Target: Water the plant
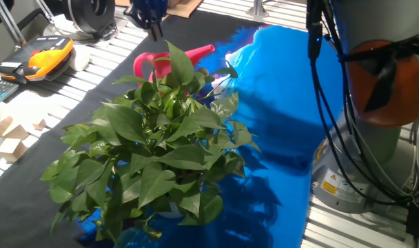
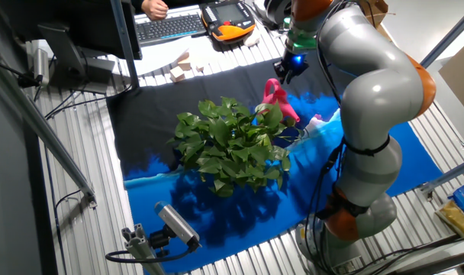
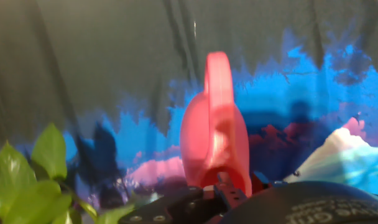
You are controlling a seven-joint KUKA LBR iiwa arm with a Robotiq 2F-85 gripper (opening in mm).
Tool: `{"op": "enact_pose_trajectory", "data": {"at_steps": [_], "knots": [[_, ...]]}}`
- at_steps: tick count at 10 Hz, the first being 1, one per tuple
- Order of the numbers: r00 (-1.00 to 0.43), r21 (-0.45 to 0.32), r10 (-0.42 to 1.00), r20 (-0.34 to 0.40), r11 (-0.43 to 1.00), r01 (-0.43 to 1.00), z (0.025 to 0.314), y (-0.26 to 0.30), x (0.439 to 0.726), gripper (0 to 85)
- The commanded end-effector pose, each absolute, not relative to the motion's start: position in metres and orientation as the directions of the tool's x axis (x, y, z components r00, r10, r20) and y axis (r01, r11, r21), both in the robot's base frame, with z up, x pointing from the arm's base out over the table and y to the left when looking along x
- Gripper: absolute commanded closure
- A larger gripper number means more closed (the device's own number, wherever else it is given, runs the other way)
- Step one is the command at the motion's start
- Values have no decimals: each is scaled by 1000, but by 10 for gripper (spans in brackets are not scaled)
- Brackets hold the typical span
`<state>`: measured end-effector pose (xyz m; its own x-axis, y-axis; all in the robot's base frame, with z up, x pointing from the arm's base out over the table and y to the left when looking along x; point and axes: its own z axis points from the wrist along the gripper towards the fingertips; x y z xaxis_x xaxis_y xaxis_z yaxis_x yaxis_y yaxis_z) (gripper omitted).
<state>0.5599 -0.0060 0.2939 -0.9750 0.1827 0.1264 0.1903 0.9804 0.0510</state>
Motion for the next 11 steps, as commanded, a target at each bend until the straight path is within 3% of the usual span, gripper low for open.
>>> {"op": "enact_pose_trajectory", "data": {"at_steps": [1,11], "knots": [[-974,58,193,120,978,201,293,-6,562,0],[-974,99,193,122,974,205,270,-1,587,0]]}}
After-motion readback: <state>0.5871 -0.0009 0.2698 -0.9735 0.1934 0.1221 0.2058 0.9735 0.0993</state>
